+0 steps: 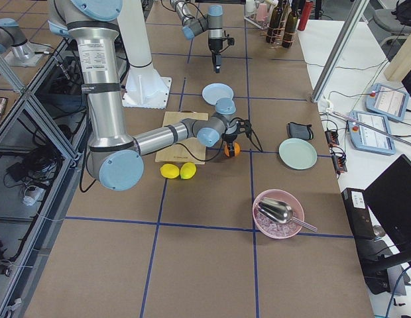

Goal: Pick orange to plate
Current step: 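Carry the orange over the plate with the right gripper while the left gripper withdraws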

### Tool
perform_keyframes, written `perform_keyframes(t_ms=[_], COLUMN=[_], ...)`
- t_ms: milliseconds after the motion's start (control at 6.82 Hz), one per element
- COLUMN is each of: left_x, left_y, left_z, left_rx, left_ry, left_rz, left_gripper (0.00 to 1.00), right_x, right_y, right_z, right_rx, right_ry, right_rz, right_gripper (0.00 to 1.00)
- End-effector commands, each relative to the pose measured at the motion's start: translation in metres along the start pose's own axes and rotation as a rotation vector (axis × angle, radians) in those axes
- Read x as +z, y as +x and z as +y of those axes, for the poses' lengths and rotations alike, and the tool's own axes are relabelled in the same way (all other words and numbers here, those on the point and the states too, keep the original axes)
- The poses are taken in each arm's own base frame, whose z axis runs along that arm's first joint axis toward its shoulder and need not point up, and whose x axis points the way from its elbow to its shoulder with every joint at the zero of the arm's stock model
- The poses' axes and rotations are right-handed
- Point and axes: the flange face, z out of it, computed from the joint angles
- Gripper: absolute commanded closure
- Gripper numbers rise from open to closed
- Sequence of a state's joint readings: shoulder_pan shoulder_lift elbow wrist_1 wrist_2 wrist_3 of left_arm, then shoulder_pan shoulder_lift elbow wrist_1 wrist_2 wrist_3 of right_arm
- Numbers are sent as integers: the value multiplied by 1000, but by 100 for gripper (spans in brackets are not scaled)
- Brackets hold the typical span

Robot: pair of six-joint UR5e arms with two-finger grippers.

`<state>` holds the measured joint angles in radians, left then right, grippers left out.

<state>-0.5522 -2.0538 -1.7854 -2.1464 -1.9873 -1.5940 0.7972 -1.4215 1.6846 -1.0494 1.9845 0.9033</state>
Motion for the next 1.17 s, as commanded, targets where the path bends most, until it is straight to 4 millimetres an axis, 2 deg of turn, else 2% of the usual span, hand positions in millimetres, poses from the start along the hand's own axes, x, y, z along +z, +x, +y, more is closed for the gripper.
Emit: perform_keyframes(t_ms=[0,147,293,440,586,733,879,1026], left_x=[-67,-84,-103,-129,-160,-194,-204,-202], left_y=[-42,-81,-124,-165,-213,-264,-288,-287], left_z=[-16,-32,-29,-40,-50,-51,-44,-44], left_rx=[41,119,182,227,244,310,342,339], left_ry=[62,95,101,71,77,94,73,72], left_rz=[12,-41,-96,-135,-149,-132,-112,-109], left_gripper=[27,27,27,26,25,24,23,20], right_x=[-40,-49,-44,-38,-26,-19,-5,8], right_y=[-89,-179,-241,-288,-321,-334,-356,-384], right_z=[-30,-33,-10,15,44,48,43,40], right_rx=[0,108,92,55,53,48,108,155], right_ry=[22,-3,8,15,0,-5,-19,-35], right_rz=[-50,-80,-108,-125,-121,-115,-101,-94], right_gripper=[100,100,100,100,100,100,100,100])
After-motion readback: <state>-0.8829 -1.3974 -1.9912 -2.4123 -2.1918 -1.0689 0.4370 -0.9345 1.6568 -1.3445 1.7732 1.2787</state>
